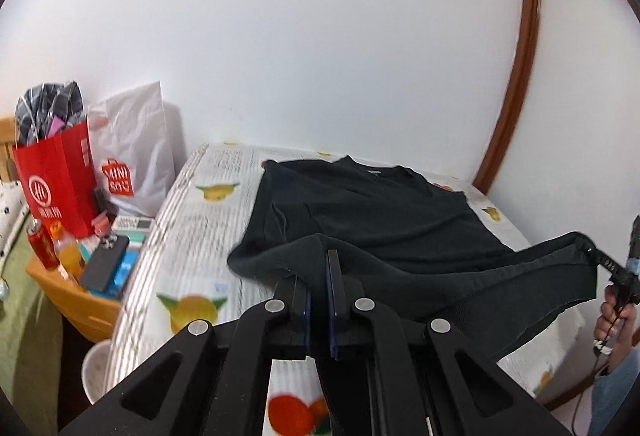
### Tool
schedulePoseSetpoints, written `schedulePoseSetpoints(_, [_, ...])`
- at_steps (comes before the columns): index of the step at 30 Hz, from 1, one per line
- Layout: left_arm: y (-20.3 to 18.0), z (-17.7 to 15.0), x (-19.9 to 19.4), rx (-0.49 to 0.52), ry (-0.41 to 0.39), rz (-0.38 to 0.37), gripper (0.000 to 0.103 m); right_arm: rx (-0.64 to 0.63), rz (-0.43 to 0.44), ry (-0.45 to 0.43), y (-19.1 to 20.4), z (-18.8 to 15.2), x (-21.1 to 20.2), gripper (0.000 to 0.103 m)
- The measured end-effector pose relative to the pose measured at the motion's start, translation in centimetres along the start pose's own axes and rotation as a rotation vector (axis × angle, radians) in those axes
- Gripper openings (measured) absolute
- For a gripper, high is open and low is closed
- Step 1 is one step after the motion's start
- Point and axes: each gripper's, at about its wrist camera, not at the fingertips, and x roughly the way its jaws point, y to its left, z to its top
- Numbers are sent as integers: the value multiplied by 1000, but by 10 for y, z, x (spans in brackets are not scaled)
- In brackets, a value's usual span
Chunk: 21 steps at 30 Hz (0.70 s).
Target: Fold small clothes
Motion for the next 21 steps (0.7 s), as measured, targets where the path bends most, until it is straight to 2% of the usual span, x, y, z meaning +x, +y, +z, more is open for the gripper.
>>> schedulePoseSetpoints(5, [0, 30, 32, -21, -7, 39, 6, -10, -31, -9, 7, 34, 43, 7])
schedulePoseSetpoints(12, [-1, 61, 104, -18, 62, 128, 6, -44, -61, 19, 11, 68, 115, 8])
schedulePoseSetpoints(17, [5, 65, 158, -15, 130, 161, 6, -29, -88, 85, 3, 70, 174, 8])
schedulePoseSetpoints(21, [10, 59, 191, -23, 183, 189, 7, 6, -118, 170, -7, 57, 224, 8])
